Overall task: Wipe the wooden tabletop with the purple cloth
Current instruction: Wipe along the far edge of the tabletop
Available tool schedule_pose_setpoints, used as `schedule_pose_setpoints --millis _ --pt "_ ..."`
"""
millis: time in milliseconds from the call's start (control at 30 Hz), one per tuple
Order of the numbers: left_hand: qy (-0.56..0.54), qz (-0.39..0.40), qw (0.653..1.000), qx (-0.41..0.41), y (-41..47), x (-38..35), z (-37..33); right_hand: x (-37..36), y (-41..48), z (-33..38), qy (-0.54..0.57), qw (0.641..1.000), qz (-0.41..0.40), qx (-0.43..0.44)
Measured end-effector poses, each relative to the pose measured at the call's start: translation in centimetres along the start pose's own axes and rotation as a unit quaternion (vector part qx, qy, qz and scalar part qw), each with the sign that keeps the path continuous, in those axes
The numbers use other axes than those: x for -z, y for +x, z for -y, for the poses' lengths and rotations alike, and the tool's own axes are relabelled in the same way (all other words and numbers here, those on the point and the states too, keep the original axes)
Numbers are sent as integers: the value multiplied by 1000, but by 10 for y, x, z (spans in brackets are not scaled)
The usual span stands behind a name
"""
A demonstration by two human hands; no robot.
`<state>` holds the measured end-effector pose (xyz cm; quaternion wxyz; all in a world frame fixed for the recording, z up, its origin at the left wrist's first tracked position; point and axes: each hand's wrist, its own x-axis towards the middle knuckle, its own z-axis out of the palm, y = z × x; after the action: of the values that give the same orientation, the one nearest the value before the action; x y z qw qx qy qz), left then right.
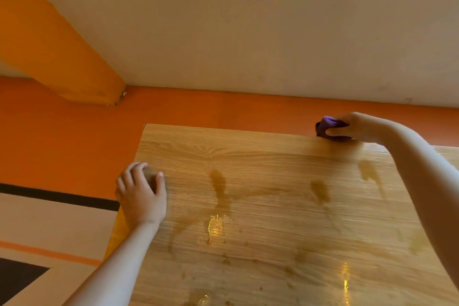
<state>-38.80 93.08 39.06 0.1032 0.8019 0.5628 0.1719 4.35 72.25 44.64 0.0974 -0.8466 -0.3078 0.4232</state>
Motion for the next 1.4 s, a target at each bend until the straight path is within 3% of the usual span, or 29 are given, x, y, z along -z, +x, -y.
schedule_pose_setpoints --millis 133,367,500,600,667,800,867,967,1133,1400 --pt "-2 -2 1000 -1 0 -1 3 -3 -3 9 9 1000 -4 -6" --pt "2 -5 1000 1 0 -1 3 -57 26 103 -3 997 -20 76" --pt "18 13 1000 9 -3 0 3 -70 34 117 -15 994 -38 98" --pt "39 3 999 0 -3 4 -20 -62 34 101 -28 994 -32 103" --pt "-11 -4 999 -53 -5 2 -64 -54 30 85 -23 994 -25 102" --pt "-85 114 965 -221 -16 -29 -185 -35 17 39 -8 994 -27 101" --pt "-75 176 948 -253 -20 -53 -236 -22 8 7 -2 995 -35 93" --pt "-48 209 943 -255 -23 -87 -273 5 -9 -40 0 997 -36 69" --pt "-44 168 955 -242 -28 -109 -277 37 -26 -106 35 998 -48 28" --pt "2 166 958 -236 -29 -102 -287 12 8 -47 -14 991 -15 133"
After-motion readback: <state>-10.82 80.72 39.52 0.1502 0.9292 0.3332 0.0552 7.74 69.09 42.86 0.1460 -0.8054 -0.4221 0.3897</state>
